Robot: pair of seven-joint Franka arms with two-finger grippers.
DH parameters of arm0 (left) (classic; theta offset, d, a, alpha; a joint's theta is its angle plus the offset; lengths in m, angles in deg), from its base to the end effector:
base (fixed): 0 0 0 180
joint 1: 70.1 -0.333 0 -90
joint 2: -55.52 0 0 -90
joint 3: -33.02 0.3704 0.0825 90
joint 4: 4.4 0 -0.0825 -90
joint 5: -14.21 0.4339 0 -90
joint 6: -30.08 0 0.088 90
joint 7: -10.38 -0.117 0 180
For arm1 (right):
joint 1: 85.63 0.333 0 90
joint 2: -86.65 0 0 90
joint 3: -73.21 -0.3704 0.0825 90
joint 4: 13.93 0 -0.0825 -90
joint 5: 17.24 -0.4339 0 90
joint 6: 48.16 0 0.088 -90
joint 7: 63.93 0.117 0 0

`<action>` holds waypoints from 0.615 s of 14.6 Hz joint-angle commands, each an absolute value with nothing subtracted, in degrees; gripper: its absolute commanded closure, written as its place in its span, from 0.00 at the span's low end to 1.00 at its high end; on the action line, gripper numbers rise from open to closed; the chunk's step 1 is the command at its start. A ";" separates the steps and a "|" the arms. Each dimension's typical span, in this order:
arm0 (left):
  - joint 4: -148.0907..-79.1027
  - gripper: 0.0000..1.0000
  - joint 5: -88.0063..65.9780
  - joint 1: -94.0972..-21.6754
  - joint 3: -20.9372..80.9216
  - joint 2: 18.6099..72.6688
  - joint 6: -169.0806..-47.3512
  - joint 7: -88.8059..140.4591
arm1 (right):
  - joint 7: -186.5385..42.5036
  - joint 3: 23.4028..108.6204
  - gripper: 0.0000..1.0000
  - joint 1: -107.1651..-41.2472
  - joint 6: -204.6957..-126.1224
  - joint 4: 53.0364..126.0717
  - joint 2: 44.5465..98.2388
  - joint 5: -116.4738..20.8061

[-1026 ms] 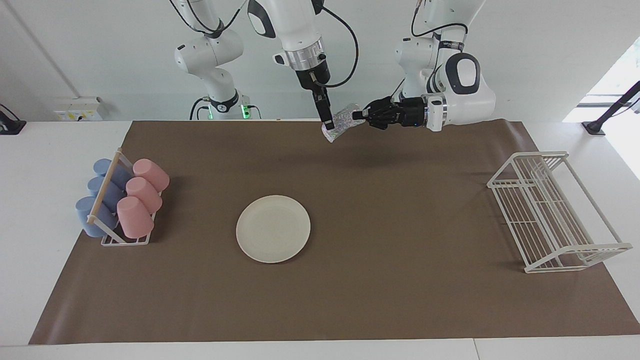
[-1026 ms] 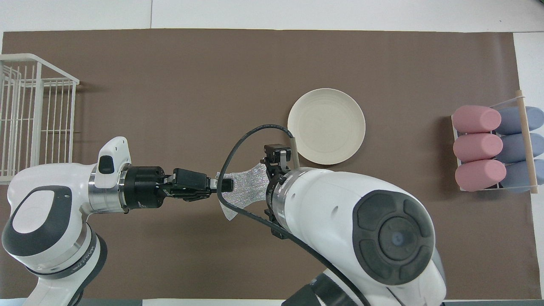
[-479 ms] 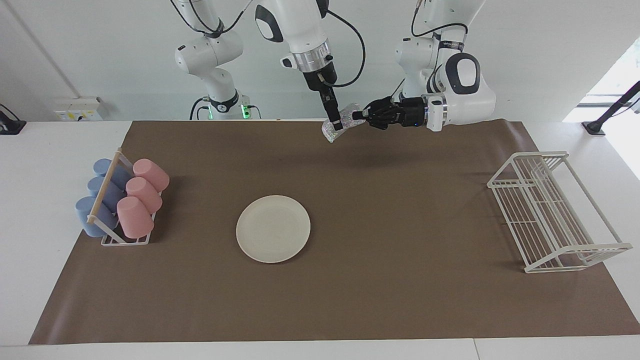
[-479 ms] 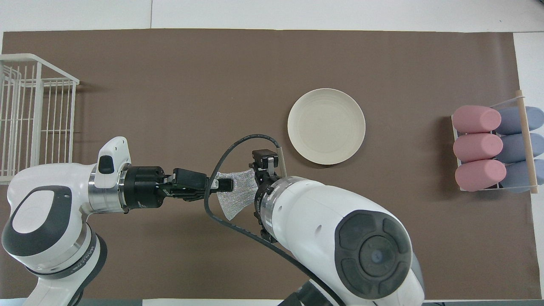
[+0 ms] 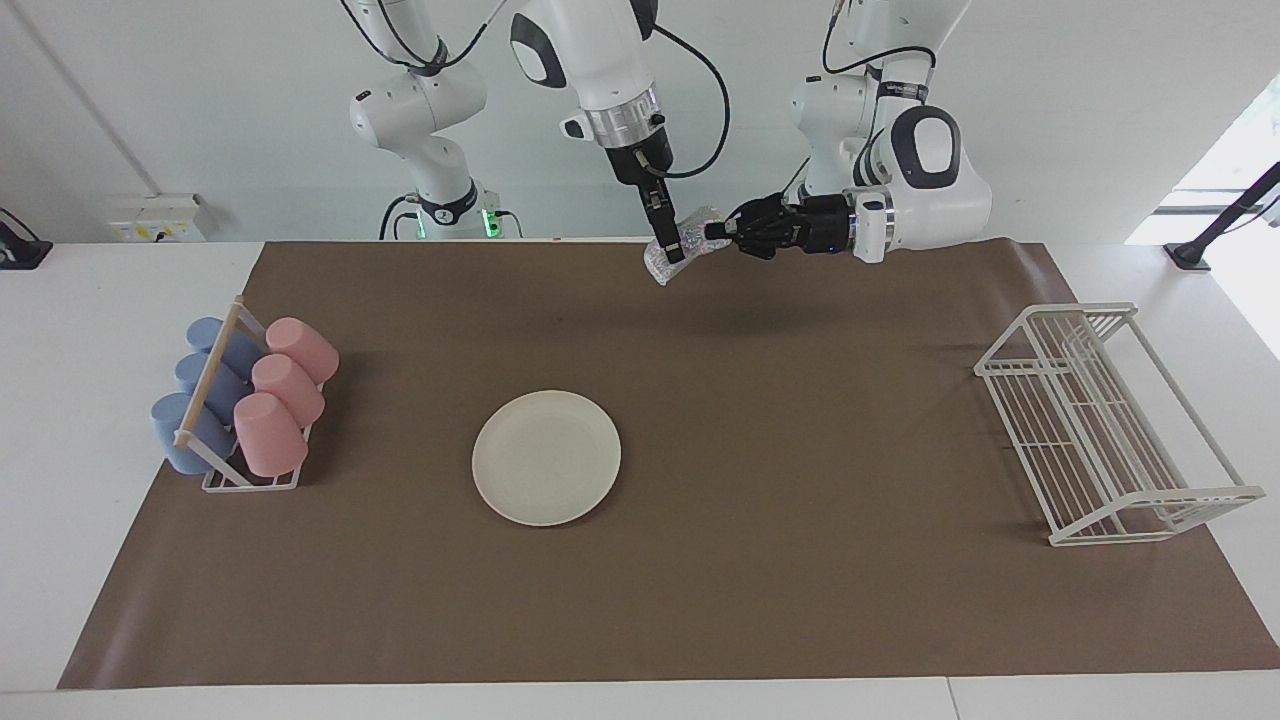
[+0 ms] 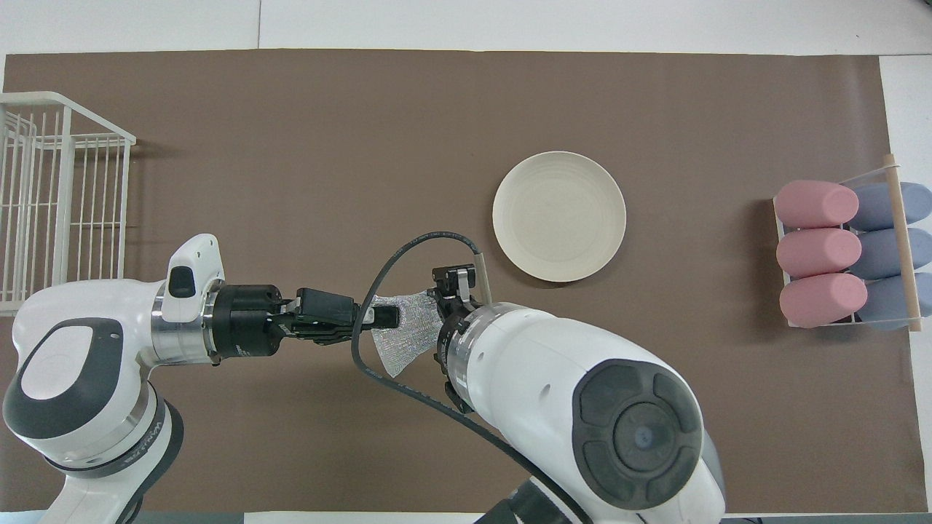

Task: Wipe plate with sponge
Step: 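Grasp the scrubber from the left gripper with the right gripper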

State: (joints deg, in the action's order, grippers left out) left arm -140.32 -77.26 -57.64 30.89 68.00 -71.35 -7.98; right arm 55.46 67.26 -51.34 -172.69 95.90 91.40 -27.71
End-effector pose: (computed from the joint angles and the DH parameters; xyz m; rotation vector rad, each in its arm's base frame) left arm 0.4600 -0.2210 0.4831 1.6660 0.1535 -0.2489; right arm 0.4621 0.4048 0.5951 -2.0713 1.8505 0.1345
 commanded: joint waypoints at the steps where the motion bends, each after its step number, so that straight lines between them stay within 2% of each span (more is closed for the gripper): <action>1: -142.12 1.00 -78.69 -56.92 31.44 69.76 -72.40 -8.60 | 52.71 67.15 0.93 -51.71 -173.93 97.95 93.06 -28.85; 2: -142.12 1.00 -78.60 -56.92 31.44 69.85 -72.31 -8.60 | 52.26 67.23 1.00 -51.79 -174.02 97.95 92.98 -28.85; 9: -142.12 1.00 -77.81 -56.92 31.44 69.76 -72.31 -8.51 | 50.85 67.24 1.00 -52.14 -173.76 97.86 92.97 -28.85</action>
